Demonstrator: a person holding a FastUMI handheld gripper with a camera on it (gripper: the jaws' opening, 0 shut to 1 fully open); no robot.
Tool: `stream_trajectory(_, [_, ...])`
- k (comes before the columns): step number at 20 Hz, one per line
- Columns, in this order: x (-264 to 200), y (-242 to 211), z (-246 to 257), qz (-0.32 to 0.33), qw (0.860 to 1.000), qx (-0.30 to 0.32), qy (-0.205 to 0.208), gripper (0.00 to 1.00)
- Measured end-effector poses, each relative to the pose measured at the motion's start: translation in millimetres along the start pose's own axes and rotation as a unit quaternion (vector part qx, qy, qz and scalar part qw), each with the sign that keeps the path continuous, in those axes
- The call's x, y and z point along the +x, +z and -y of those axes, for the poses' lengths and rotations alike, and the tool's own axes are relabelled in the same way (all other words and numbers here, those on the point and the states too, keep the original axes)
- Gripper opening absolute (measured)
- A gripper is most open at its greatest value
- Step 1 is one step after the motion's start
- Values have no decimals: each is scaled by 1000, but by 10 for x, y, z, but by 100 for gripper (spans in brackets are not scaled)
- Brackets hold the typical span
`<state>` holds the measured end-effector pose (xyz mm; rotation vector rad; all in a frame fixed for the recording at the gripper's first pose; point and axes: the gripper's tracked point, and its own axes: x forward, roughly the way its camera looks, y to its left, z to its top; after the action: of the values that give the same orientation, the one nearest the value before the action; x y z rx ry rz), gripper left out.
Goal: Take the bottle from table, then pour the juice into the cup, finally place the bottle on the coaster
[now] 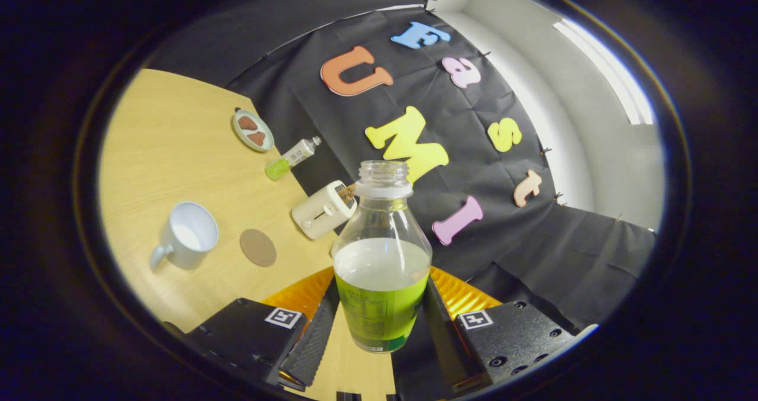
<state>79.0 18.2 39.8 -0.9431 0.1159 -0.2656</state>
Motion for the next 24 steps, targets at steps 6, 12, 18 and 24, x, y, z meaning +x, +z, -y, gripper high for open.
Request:
stream_trajectory(6, [2, 35, 35, 6, 996, -82, -43, 81])
stream_trajectory(12, [11, 135, -46, 11, 989, -132, -62, 81])
stream_trajectory(18, [-42, 221, -146, 18, 982, -173, -78, 81])
stream_trajectory(24, [-33, 200, -252, 23, 972, -217, -87, 81])
